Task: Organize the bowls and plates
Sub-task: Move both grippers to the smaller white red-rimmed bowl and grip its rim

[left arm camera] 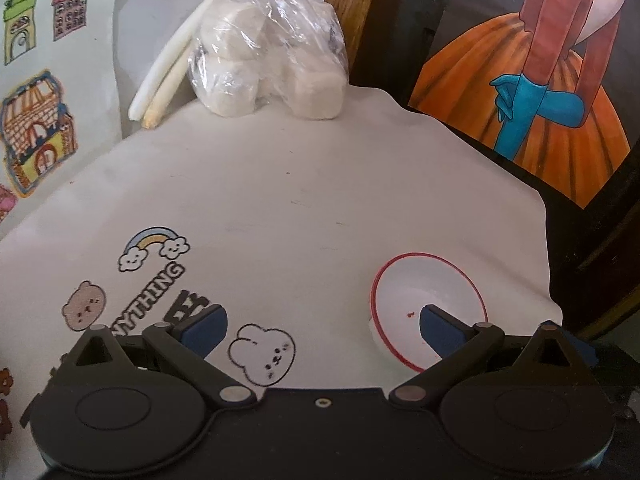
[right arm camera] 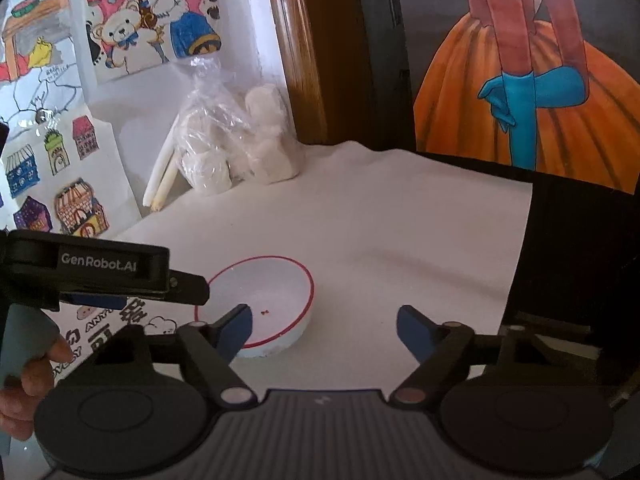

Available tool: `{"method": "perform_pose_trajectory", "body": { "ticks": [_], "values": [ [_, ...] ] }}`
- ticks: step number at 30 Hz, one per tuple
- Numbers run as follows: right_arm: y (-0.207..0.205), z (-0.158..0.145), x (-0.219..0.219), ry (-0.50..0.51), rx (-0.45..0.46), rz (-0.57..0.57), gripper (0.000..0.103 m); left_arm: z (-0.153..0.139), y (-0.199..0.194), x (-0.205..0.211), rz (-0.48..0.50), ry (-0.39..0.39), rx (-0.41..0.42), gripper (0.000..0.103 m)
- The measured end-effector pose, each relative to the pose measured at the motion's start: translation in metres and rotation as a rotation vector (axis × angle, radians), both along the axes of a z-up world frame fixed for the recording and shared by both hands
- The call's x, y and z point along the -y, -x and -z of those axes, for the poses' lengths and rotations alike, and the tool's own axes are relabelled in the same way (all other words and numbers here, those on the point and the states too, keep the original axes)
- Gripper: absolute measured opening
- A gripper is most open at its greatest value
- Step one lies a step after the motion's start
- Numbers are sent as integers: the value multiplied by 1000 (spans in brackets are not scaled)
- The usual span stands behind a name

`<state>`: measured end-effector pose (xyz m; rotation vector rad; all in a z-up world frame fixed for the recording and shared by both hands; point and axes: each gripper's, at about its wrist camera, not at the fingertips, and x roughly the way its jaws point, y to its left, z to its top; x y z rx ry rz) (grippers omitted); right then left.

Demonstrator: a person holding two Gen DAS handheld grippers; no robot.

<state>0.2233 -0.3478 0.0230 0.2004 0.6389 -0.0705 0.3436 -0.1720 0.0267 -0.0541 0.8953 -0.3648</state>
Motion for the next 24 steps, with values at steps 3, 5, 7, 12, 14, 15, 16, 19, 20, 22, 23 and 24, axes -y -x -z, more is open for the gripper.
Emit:
{"method": "perform_pose_trajectory", "body": {
  "ticks": [3, 5, 7, 12, 14, 15, 16, 19, 20, 22, 23, 24],
  "values": [
    [-6, 6, 0, -12, -17, 2, 78, 6, -4, 4, -1, 9, -14, 102],
    [-9, 9, 0, -17, -26, -4, 77, 10, -7, 5, 2, 17, -27, 102],
    [-11, 10, 1, -29, -24, -6, 76, 12, -9, 7, 2, 34, -34, 102],
    [-16, 14, -1, -44, -27, -14, 73, 19, -11, 8, 8, 74, -54, 102],
    [-17, 15, -1, -46, -26, -15, 71, 20, -11, 7, 3, 87, -54, 102],
    [-18, 15, -1, -49, -26, -16, 70, 20, -11, 6, 1, 100, -58, 99],
    [-18, 15, -1, -52, -26, -18, 69, 21, -11, 5, 1, 113, -65, 96],
    [-18, 16, -2, -59, -24, -25, 65, 22, -11, 5, 1, 109, -69, 89],
    [-19, 16, -1, -69, -26, -28, 62, 22, -10, 5, 7, 109, -65, 84],
    [-20, 16, -1, -86, -27, -31, 58, 21, -10, 5, 16, 113, -65, 75],
    [-20, 17, 0, -91, -27, -32, 57, 21, -11, 5, 20, 114, -68, 71],
    [-20, 17, 0, -96, -27, -33, 55, 21, -11, 6, 25, 114, -71, 69]
  ]
}}
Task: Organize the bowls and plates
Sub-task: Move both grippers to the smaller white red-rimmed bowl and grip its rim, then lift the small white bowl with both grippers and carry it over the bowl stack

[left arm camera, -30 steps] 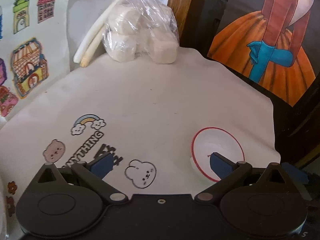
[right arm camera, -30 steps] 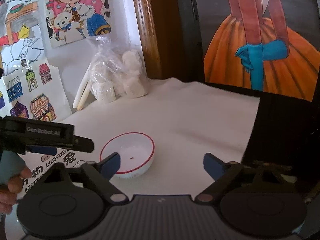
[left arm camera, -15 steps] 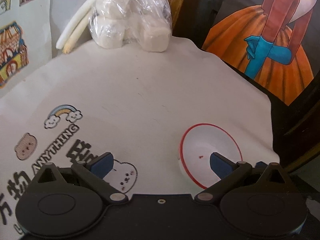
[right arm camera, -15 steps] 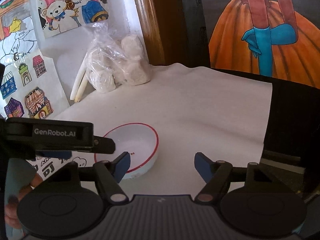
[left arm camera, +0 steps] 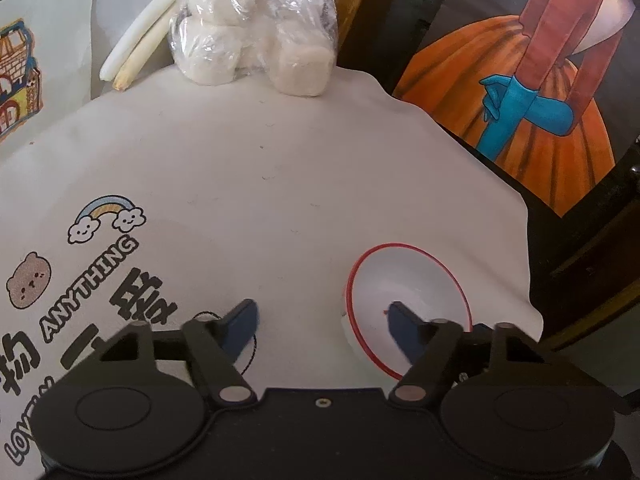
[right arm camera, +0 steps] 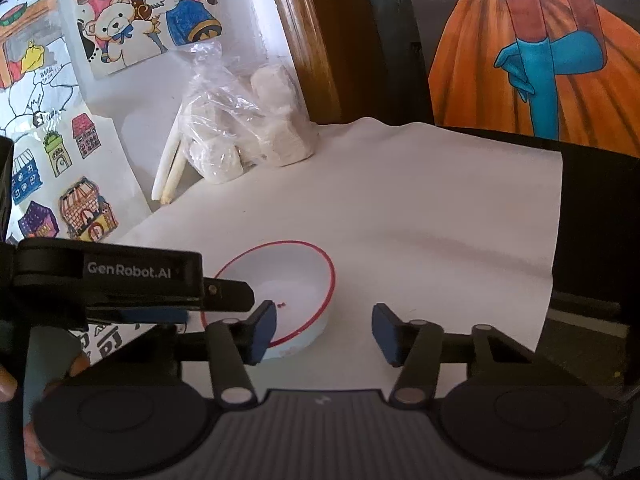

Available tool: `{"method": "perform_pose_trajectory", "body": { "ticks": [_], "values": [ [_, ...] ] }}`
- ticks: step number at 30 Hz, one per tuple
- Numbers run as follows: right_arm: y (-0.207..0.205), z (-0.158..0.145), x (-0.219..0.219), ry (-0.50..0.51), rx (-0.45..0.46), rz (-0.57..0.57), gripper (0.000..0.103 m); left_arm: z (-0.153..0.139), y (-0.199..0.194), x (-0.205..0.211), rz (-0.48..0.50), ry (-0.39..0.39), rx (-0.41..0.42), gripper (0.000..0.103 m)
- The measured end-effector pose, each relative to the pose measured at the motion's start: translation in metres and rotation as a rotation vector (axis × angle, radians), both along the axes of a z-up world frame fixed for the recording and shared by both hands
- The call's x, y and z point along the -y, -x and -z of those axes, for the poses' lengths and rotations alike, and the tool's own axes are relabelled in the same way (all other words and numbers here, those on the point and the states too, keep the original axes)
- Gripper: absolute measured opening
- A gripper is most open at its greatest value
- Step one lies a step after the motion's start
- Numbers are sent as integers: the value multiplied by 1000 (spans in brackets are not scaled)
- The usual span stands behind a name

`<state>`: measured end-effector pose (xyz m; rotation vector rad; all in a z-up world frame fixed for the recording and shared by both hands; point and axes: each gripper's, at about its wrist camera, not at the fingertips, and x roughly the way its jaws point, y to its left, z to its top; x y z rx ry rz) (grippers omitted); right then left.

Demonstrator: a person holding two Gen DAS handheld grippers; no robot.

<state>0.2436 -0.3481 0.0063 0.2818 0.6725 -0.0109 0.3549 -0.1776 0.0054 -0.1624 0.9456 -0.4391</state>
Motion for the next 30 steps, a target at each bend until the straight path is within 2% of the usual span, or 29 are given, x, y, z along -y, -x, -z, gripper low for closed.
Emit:
{"method": "perform_pose_trajectory", "body": {
  "ticks": [1, 3, 9, 11, 13, 15, 16, 24, 30],
  "values": [
    [0, 0, 0, -5, 0, -1, 53, 0, 0, 0, 1, -2, -1, 66],
    [-1, 1, 0, -14, 0, -1, 51, 0, -1, -1, -4, -3, -5, 52],
    [-2, 2, 0, -40, 0, -5, 39, 1, -2, -3, 2, 22, -21, 41],
    [-3, 1, -2, -50, -2, -10, 32, 1, -2, -2, 9, 27, -23, 37],
    [-3, 1, -3, -54, -3, -8, 31, 1, -2, -2, 17, 39, -33, 29],
    [-3, 1, -2, -52, -1, -4, 27, 2, -1, -2, 25, 65, -51, 16],
    [-2, 1, -2, -55, -1, -2, 26, 2, -1, -2, 31, 75, -56, 13],
    [1, 8, 3, -123, -22, 12, 23, 2, 1, 0, 37, 90, -73, 9],
    [6, 8, 2, -133, -21, 30, 18, 0, 5, -3, 26, 97, -78, 6]
  ]
}}
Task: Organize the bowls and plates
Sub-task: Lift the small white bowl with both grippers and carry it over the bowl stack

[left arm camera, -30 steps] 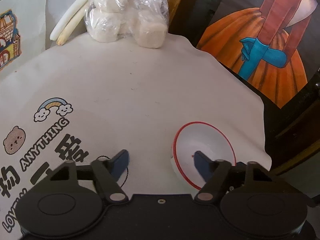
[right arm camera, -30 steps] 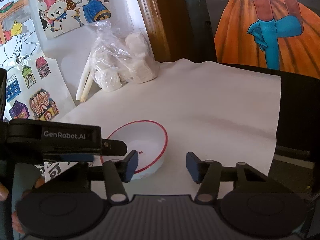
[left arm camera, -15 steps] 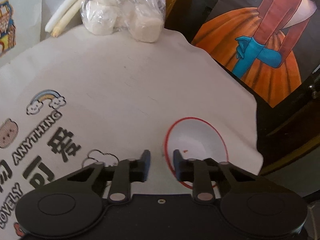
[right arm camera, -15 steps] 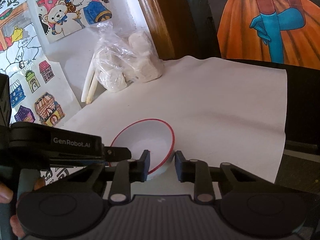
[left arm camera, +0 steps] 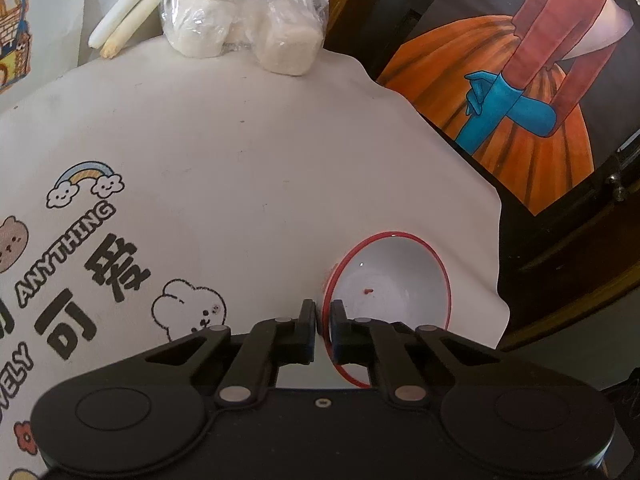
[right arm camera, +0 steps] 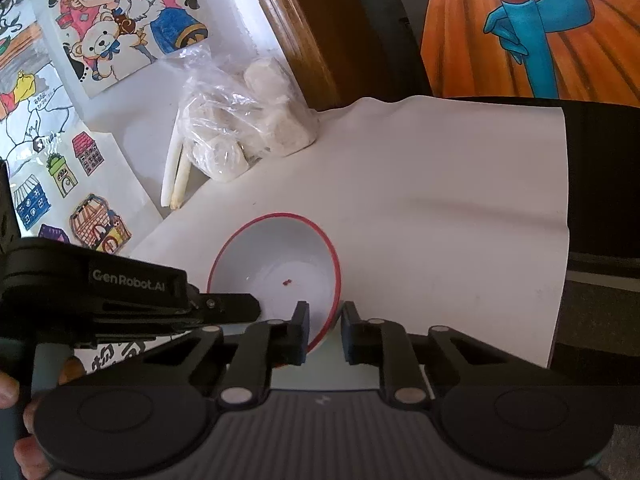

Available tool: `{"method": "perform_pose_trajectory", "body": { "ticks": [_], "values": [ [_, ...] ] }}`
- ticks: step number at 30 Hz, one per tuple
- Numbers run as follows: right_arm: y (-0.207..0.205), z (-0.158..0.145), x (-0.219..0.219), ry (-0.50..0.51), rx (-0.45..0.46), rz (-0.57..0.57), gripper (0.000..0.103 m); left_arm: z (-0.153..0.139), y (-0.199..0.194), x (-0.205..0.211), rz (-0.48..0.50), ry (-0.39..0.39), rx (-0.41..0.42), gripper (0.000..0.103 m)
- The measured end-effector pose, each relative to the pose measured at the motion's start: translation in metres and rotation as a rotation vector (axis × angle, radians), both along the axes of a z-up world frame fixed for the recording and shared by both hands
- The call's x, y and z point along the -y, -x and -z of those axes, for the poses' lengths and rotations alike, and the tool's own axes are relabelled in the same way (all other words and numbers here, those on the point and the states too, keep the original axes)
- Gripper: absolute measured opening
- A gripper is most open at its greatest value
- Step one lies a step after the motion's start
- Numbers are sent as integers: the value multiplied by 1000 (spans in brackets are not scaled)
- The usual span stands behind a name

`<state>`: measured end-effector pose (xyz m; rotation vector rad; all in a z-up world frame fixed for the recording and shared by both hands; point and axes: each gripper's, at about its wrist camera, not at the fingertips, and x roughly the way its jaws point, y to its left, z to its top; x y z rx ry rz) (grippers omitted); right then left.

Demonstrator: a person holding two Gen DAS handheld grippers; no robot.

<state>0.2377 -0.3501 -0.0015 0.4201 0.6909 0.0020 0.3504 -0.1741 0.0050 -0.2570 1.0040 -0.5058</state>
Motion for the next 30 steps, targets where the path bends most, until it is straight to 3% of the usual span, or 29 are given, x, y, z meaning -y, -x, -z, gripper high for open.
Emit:
{"method": "perform_pose_trajectory", "body": {
  "ticks": [30],
  "values": [
    [65, -66, -34, 26, 174, -64, 17, -53, 76, -61, -77, 189, 109, 7]
  ]
}}
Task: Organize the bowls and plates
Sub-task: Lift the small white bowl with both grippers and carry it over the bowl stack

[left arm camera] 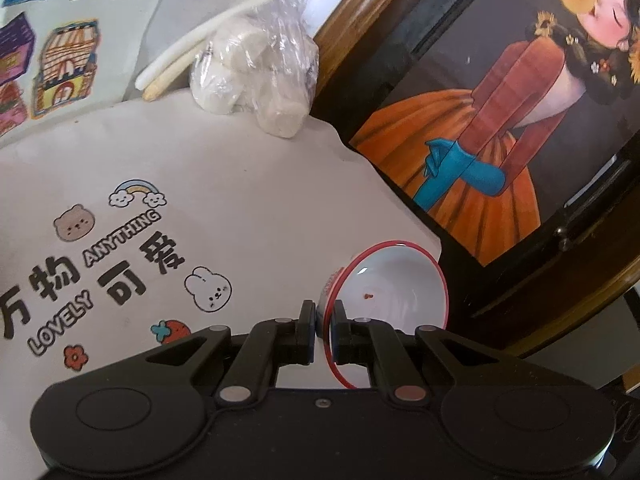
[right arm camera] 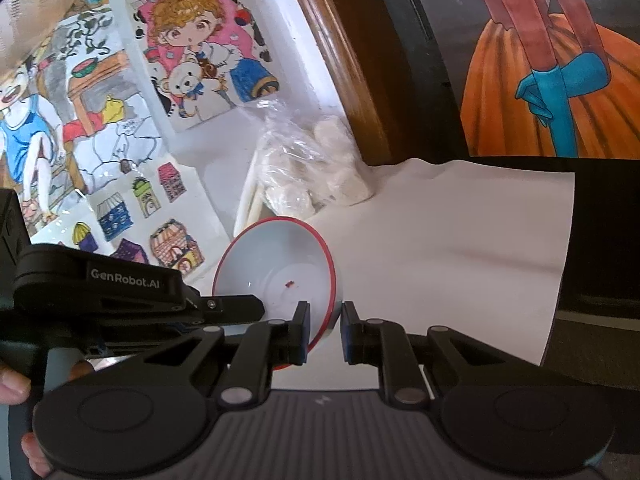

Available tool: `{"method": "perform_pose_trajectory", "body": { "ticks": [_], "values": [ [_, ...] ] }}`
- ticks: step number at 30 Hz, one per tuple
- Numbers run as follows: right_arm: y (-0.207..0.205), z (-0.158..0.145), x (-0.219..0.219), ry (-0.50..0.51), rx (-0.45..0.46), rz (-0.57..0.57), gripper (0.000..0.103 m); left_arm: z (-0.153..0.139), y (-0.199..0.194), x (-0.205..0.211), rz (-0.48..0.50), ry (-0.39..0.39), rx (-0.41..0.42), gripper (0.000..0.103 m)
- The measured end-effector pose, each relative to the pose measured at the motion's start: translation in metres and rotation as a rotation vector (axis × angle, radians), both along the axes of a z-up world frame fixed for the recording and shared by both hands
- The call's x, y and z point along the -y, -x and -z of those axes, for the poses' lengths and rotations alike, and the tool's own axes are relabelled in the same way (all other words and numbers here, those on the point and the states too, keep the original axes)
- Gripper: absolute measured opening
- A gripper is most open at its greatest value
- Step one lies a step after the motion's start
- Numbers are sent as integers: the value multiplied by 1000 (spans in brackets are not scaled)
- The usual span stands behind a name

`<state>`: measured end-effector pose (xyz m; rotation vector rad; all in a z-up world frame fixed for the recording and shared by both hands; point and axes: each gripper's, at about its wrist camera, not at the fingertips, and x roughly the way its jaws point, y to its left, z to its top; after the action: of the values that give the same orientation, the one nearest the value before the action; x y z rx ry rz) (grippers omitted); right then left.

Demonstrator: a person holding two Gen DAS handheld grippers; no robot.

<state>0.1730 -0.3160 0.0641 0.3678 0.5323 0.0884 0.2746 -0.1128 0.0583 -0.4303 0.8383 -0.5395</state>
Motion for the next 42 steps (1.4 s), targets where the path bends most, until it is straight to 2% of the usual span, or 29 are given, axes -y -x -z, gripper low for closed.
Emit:
{"method": "perform_pose_trajectory", "body": {
  "ticks": [5, 16, 21, 31, 42],
  "values": [
    [6, -3, -6, -12, 15, -14, 17, -1, 12, -13, -25, 39, 10, 8],
    [28, -8, -22, -31, 37, -65, 17, -2, 46, -38, -89, 67, 62, 8],
    [40, -10, -32, -38, 35, -86, 17, -4, 64, -47, -87, 28, 109, 8],
    [56, -8, -49, -46, 0, -148, 19, 5, 85, -62, -73, -56, 141, 8],
    [59, 3, -53, -98, -78, -204, 19, 15, 95, -71, -49, -129, 119, 8]
  ]
}}
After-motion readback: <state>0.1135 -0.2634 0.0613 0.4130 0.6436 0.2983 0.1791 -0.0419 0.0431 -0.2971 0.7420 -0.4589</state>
